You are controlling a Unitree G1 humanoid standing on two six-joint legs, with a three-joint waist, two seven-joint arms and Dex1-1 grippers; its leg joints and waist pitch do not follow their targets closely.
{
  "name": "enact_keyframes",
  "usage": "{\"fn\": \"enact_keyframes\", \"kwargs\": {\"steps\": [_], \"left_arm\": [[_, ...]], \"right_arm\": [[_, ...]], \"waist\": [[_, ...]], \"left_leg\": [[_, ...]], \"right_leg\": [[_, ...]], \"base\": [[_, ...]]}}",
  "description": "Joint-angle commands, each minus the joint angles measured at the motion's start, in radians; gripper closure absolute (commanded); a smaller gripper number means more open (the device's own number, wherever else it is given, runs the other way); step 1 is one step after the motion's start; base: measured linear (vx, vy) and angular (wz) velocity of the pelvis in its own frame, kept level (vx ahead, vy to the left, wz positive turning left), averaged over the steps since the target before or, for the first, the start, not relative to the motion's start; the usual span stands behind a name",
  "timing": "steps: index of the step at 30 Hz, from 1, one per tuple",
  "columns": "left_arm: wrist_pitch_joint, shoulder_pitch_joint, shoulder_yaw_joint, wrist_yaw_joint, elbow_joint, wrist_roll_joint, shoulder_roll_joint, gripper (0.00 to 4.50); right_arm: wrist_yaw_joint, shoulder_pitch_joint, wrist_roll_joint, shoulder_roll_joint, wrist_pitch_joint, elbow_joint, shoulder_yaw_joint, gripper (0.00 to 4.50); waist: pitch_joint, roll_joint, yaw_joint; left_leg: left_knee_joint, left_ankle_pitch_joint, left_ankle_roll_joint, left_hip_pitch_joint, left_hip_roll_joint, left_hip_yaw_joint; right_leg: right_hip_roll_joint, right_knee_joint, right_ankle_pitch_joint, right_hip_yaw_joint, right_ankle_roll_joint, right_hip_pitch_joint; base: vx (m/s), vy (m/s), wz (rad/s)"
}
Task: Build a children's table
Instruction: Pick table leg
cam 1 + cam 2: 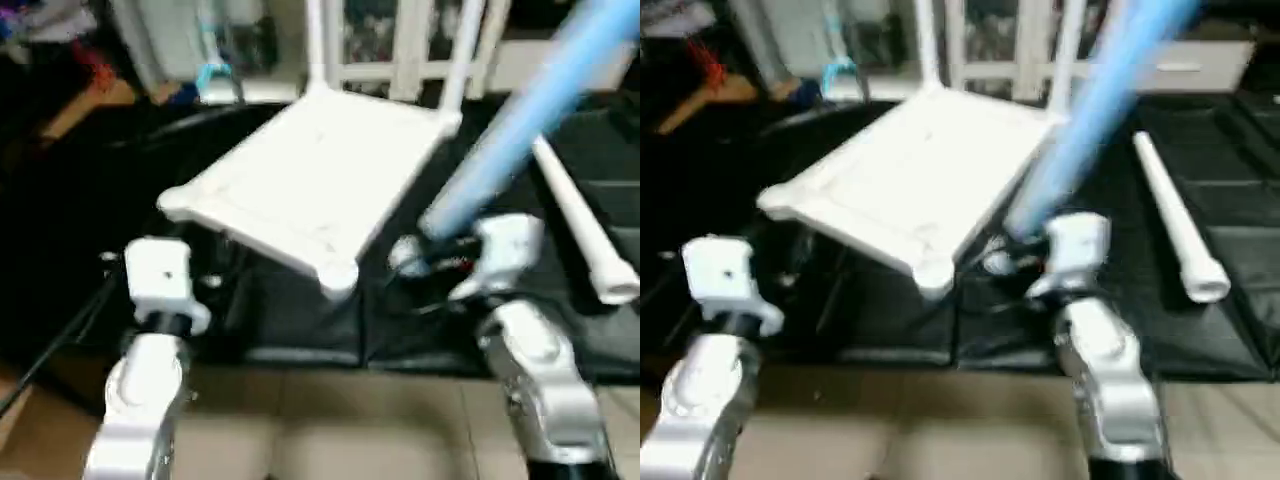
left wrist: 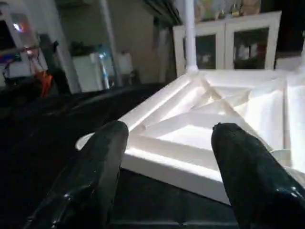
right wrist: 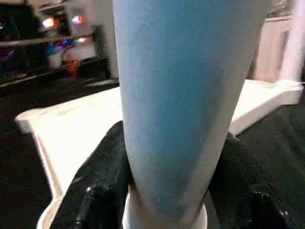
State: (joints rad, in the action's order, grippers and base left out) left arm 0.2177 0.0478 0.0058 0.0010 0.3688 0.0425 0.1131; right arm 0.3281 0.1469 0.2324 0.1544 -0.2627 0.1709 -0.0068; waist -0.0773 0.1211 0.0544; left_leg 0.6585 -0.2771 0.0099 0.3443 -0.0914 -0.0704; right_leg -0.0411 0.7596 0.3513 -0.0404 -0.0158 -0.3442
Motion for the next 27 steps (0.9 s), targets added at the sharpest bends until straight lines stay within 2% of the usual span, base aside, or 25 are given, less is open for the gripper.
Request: {"fn": "enact_keyframes", "kwargs": {"steps": [1, 2, 3, 4, 5, 6, 7, 8, 9, 10, 11, 12, 13, 14, 15, 16, 18, 19, 20, 21, 22, 24, 25, 26, 27], "left_arm": [[-0.008, -0.006, -0.007, -0.005, 0.000, -0.009, -0.003, 1.29], [-0.010, -0.005, -0.006, -0.006, -0.002, -0.009, -0.003, 1.29], [-0.012, -0.004, -0.006, -0.007, -0.005, -0.009, -0.003, 1.29], [-0.012, -0.004, -0.006, -0.007, -0.005, -0.009, -0.003, 1.29], [-0.017, 0.000, -0.014, -0.013, -0.014, -0.009, 0.000, 1.29], [-0.018, 0.000, -0.014, -0.013, -0.014, -0.009, 0.000, 1.29], [-0.020, 0.003, -0.019, -0.017, -0.018, -0.009, 0.000, 1.29], [-0.019, 0.004, -0.021, -0.020, -0.019, -0.009, -0.002, 1.29], [-0.017, 0.005, -0.022, -0.021, -0.020, -0.010, -0.004, 1.29], [-0.016, 0.005, -0.023, -0.022, -0.021, -0.011, -0.005, 1.29], [-0.018, 0.005, -0.024, -0.022, -0.023, -0.012, -0.005, 1.29], [-0.018, 0.005, -0.025, -0.022, -0.023, -0.013, -0.006, 1.29], [-0.019, 0.006, -0.027, -0.024, -0.025, -0.016, -0.006, 1.29], [-0.019, 0.006, -0.029, -0.026, -0.027, -0.016, -0.005, 1.29], [-0.019, 0.007, -0.030, -0.027, -0.027, -0.016, -0.005, 1.29], [-0.017, 0.008, -0.033, -0.031, -0.029, -0.014, -0.003, 1.29], [-0.015, 0.019, -0.035, -0.056, -0.025, 0.018, -0.005, 1.29], [-0.015, 0.019, -0.035, -0.056, -0.025, 0.018, -0.005, 1.29], [-0.001, 0.032, -0.042, -0.093, -0.025, 0.043, 0.006, 1.29], [0.019, 0.044, -0.049, -0.128, -0.028, 0.065, 0.020, 1.29], [0.028, 0.059, -0.057, -0.181, -0.024, 0.091, 0.047, 1.29], [0.039, 0.072, -0.062, -0.232, -0.022, 0.109, 0.077, 1.29], [0.050, 0.085, -0.063, -0.276, -0.026, 0.109, 0.119, 1.29], [0.051, 0.089, -0.062, -0.288, -0.028, 0.108, 0.132, 1.29], [0.054, 0.093, -0.061, -0.303, -0.032, 0.103, 0.150, 1.29]], "right_arm": [[0.032, 0.010, 0.013, 0.027, -0.011, 0.011, -0.005, 2.64], [0.038, 0.013, 0.013, 0.031, -0.009, 0.010, -0.002, 2.64], [0.043, 0.015, 0.014, 0.033, -0.009, 0.009, -0.001, 2.64], [0.043, 0.015, 0.014, 0.033, -0.009, 0.009, -0.001, 2.64], [0.046, 0.022, 0.013, 0.035, -0.003, 0.001, -0.003, 2.64], [0.046, 0.022, 0.013, 0.035, -0.003, 0.001, -0.003, 2.64], [0.048, 0.026, 0.012, 0.035, 0.000, -0.004, -0.004, 2.64], [0.051, 0.028, 0.012, 0.038, 0.000, -0.005, -0.002, 2.64], [0.053, 0.028, 0.013, 0.040, 0.000, -0.005, -0.001, 2.64], [0.055, 0.029, 0.014, 0.042, -0.001, -0.006, 0.000, 2.64], [0.058, 0.029, 0.017, 0.044, -0.003, -0.006, 0.001, 2.64], [0.059, 0.030, 0.017, 0.045, -0.004, -0.005, 0.002, 2.64], [0.065, 0.030, 0.018, 0.049, -0.005, -0.005, 0.004, 2.64], [0.068, 0.030, 0.018, 0.051, -0.006, -0.005, 0.005, 2.64], [0.068, 0.030, 0.018, 0.052, -0.006, -0.005, 0.005, 2.64], [0.070, 0.032, 0.018, 0.053, -0.006, -0.006, 0.003, 2.64], [0.069, 0.035, 0.017, 0.053, -0.006, -0.010, 0.000, 2.64], [0.069, 0.035, 0.017, 0.053, -0.006, -0.010, 0.000, 2.64], [0.069, 0.039, 0.016, 0.054, -0.005, -0.013, -0.001, 2.64], [0.070, 0.041, 0.015, 0.055, -0.004, -0.016, -0.002, 2.64], [0.071, 0.044, 0.015, 0.057, -0.004, -0.017, -0.002, 2.64], [0.073, 0.048, 0.017, 0.061, -0.005, -0.019, -0.002, 2.64], [0.079, 0.052, 0.018, 0.067, -0.006, -0.022, 0.000, 2.64], [0.081, 0.053, 0.018, 0.069, -0.007, -0.023, 0.000, 2.64], [0.086, 0.056, 0.019, 0.073, -0.008, -0.025, 0.000, 2.64]], "waist": [[0.047, -0.015, 0.030], [0.041, -0.029, 0.022], [0.038, -0.080, 0.002], [0.025, -0.122, -0.013], [0.060, -0.109, -0.017], [0.066, -0.096, -0.032], [0.045, -0.077, -0.037], [0.041, -0.079, -0.037], [0.036, -0.056, -0.049], [0.036, -0.019, -0.045], [0.039, 0.010, -0.041], [0.031, 0.019, -0.016], [0.068, 0.023, 0.019], [0.068, 0.028, 0.016], [0.062, 0.018, 0.016], [0.051, 0.006, 0.012], [0.042, -0.016, 0.009], [0.040, -0.070, -0.009], [0.054, -0.106, -0.023], [0.067, -0.096, -0.045], [0.056, -0.109, -0.046], [0.053, -0.104, -0.047], [0.055, -0.061, -0.054], [0.058, -0.040, -0.057], [0.065, -0.033, -0.046]], "left_leg": [[-0.142, -0.060, 0.427, -0.105, -0.172, 0.119], [-0.144, -0.073, 0.406, -0.088, -0.147, 0.095], [-0.113, -0.218, 0.304, -0.041, -0.055, 0.026], [-0.031, -0.249, 0.250, 0.018, 0.019, -0.015], [0.088, -0.099, 0.189, 0.059, 0.034, -0.010], [0.096, -0.046, 0.155, 0.081, 0.039, -0.003], [0.100, 0.039, 0.108, 0.099, 0.019, 0.013], [0.091, 0.060, 0.098, 0.104, 0.005, 0.014], [0.040, 0.117, 0.095, 0.107, -0.020, 0.020], [-0.049, 0.152, 0.097, 0.077, -0.048, 0.013], [-0.084, 0.107, 0.084, 0.021, -0.069, 0.023], [-0.115, -0.068, 0.110, -0.029, -0.120, 0.085], [-0.135, -0.258, 0.246, -0.123, -0.198, 0.172], [-0.123, -0.200, 0.277, -0.126, -0.187, 0.171], [-0.113, -0.066, 0.330, -0.122, -0.172, 0.152], [-0.130, 0.003, 0.359, -0.101, -0.157, 0.123], [-0.147, -0.051, 0.365, -0.078, -0.151, 0.094], [-0.129, -0.229, 0.286, -0.051, -0.065, 0.030], [-0.059, -0.216, 0.258, -0.007, 0.009, -0.008], [0.072, -0.083, 0.191, 0.064, 0.019, 0.002], [0.056, 0.086, 0.107, 0.084, 0.011, 0.018], [0.017, 0.228, 0.033, 0.077, 0.006, 0.014], [-0.066, 0.350, -0.003, 0.060, -0.020, 0.009], [-0.080, 0.314, 0.038, 0.060, -0.054, 0.020], [-0.072, 0.232, 0.045, 0.044, -0.107, 0.030]], "right_leg": [[-0.044, -0.011, -0.089, 0.022, -0.086, -0.097], [-0.051, -0.043, -0.128, 0.031, -0.063, -0.088], [-0.080, -0.176, -0.112, 0.086, -0.027, -0.018], [-0.111, -0.243, 0.207, 0.149, -0.072, 0.046], [-0.178, -0.252, 0.385, 0.205, -0.003, 0.126], [-0.162, -0.241, 0.342, 0.211, 0.027, 0.135], [-0.151, -0.252, 0.192, 0.198, 0.161, 0.129], [-0.147, -0.261, 0.170, 0.187, 0.223, 0.132], [-0.119, -0.266, 0.172, 0.142, 0.281, 0.131], [-0.058, -0.261, 0.214, 0.067, 0.239, 0.117], [-0.024, -0.251, 0.211, 0.026, 0.193, 0.089], [0.020, -0.179, 0.198, -0.002, 0.145, 0.030], [0.004, -0.029, 0.093, 0.000, 0.038, -0.051], [-0.001, -0.014, 0.055, -0.002, -0.005, -0.069], [-0.012, -0.003, -0.008, -0.001, -0.074, -0.097], [-0.014, 0.004, -0.050, -0.003, -0.104, -0.102], [-0.029, -0.019, -0.105, 0.011, -0.085, -0.098], [-0.073, -0.164, -0.152, 0.055, -0.002, -0.044], [-0.116, -0.216, -0.089, 0.118, 0.022, 0.021], [-0.230, -0.236, -0.015, 0.207, 0.127, 0.115], [-0.179, -0.199, -0.245, 0.158, 0.115, 0.097], [-0.134, -0.171, -0.539, 0.103, 0.108, 0.075], [-0.059, -0.151, -0.692, 0.036, 0.073, 0.043], [-0.064, -0.152, -0.651, 0.036, 0.058, 0.029], [-0.062, -0.145, -0.515, 0.042, 0.095, 0.013]], "base": [[0.161, 0.018, -0.01], [0.154, -0.021, 0.01], [0.127, -0.085, 0.07], [0.127, -0.085, 0.07], [0.148, -0.088, 0.03], [0.182, -0.041, 0.06], [0.182, -0.041, 0.06], [0.170, -0.001, 0.09], [0.167, 0.058, 0.02], [0.167, 0.058, 0.02], [0.166, 0.111, 0.05], [0.185, 0.119, 0.07], [0.185, 0.119, 0.07], [0.194, 0.091, 0.09], [0.162, 0.064, 0.08], [0.162, 0.064, 0.08], [0.145, -0.012, 0.00], [0.142, -0.040, -0.03], [0.137, -0.084, -0.02], [0.151, -0.074, -0.04], [0.151, -0.074, -0.04], [0.113, -0.055, -0.10], [0.092, -0.048, -0.09], [0.065, 0.022, -0.11], [0.060, 0.059, 0.02]]}}
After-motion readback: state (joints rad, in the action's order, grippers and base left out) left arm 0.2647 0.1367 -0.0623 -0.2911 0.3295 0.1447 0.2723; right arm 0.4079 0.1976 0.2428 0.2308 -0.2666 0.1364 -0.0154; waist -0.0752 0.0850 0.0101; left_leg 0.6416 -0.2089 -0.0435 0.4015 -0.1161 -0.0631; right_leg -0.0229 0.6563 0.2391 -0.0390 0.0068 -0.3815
